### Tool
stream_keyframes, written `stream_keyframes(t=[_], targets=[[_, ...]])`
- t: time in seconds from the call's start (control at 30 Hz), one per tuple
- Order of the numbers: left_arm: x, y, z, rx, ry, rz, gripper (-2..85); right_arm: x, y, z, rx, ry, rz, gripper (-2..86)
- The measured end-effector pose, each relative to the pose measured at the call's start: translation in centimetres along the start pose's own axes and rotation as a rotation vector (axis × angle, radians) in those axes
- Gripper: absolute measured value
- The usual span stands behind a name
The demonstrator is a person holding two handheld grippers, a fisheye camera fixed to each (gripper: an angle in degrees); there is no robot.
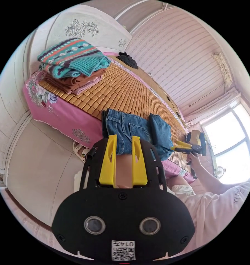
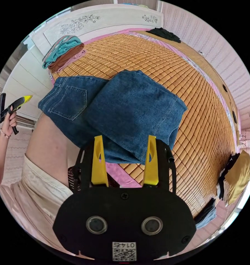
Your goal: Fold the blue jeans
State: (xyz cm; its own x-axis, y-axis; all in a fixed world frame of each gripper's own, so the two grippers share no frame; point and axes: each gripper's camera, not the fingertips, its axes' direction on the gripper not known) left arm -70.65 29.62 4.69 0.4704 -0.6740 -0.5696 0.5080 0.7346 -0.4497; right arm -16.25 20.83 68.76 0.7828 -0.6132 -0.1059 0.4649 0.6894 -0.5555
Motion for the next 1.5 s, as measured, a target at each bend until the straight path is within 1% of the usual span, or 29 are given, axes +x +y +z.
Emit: stream_keyframes(t=[0.03,0.07,0.13,0.2,0.3,0.37,0.4,0.47,0.53,0.63,0.7,0.73,0.87,0.97,1.03,1.2,1.27,1.4,1.5], targets=[[0.0,-1.0,1.3,-0.016,-0.018,-0.001,8.8,0.2,-0.4,1.7,-0.089,0.06,-0.002,17.4],[0.1,-2.1,2.9,-0.038,-0.034,0.001,9.2,0.2,-0.2,2.1,-0.097,0.115,-0.015,15.3],[0.4,-3.9,5.7,-0.071,-0.05,0.002,10.5,0.3,0.0,1.9,-0.111,0.123,-0.036,13.2],[0.6,-5.8,8.8,-0.106,-0.068,-0.011,12.1,1.0,0.9,1.1,-0.101,0.157,-0.054,8.3],[-0.1,-8.5,13.8,-0.203,-0.121,-0.086,13.8,4.0,3.1,-1.1,-0.046,0.052,-0.01,4.9],[-0.2,-9.9,16.9,-0.271,-0.135,-0.093,13.1,7.7,5.9,-4.9,0.095,-0.062,0.115,3.6],[-0.1,-10.1,17.6,-0.297,-0.155,-0.081,12.0,8.6,6.8,-6.1,0.144,-0.072,0.142,3.4],[1.1,-10.3,20.3,-0.384,-0.266,0.034,9.0,11.9,10.9,-10.5,0.297,-0.041,0.241,2.7],[1.9,-10.2,20.9,-0.388,-0.301,0.11,7.6,14.3,14.4,-13.2,0.38,-0.001,0.312,2.4],[2.1,-9.8,20.4,-0.347,-0.292,0.167,2.4,18.6,20.9,-16.6,0.468,-0.013,0.424,2.0],[1.8,-9.8,19.8,-0.325,-0.23,0.158,0.2,20.5,24.6,-18.0,0.509,-0.029,0.47,1.9],[2.3,-9.9,19.3,-0.3,-0.22,0.18,-0.4,21.5,26.9,-19.1,0.532,0.009,0.505,1.9],[5.9,-11.1,17.1,-0.212,-0.289,0.347,-0.9,25.2,34.0,-22.7,0.572,0.182,0.635,1.8],[6.4,-12.2,15.9,-0.177,-0.292,0.371,-1.0,28.1,38.1,-23.0,0.51,0.257,0.746,1.8],[6.1,-12.7,15.1,-0.154,-0.278,0.349,-1.0,29.6,40.6,-23.0,0.522,0.243,0.802,1.8],[6.9,-16.5,12.3,-0.061,-0.191,0.304,-1.0,34.8,44.4,-24.0,0.608,0.094,0.898,1.7],[8.8,-19.7,10.3,0.032,-0.169,0.311,-1.0,36.9,44.7,-25.2,0.659,0.049,0.883,1.6],[11.7,-24.0,6.2,0.177,-0.124,0.362,-1.0,39.0,46.7,-26.4,0.713,0.111,0.888,1.5],[10.1,-25.6,1.7,0.298,-0.114,0.368,-1.0,40.5,50.5,-24.9,0.706,0.191,0.937,1.9]])
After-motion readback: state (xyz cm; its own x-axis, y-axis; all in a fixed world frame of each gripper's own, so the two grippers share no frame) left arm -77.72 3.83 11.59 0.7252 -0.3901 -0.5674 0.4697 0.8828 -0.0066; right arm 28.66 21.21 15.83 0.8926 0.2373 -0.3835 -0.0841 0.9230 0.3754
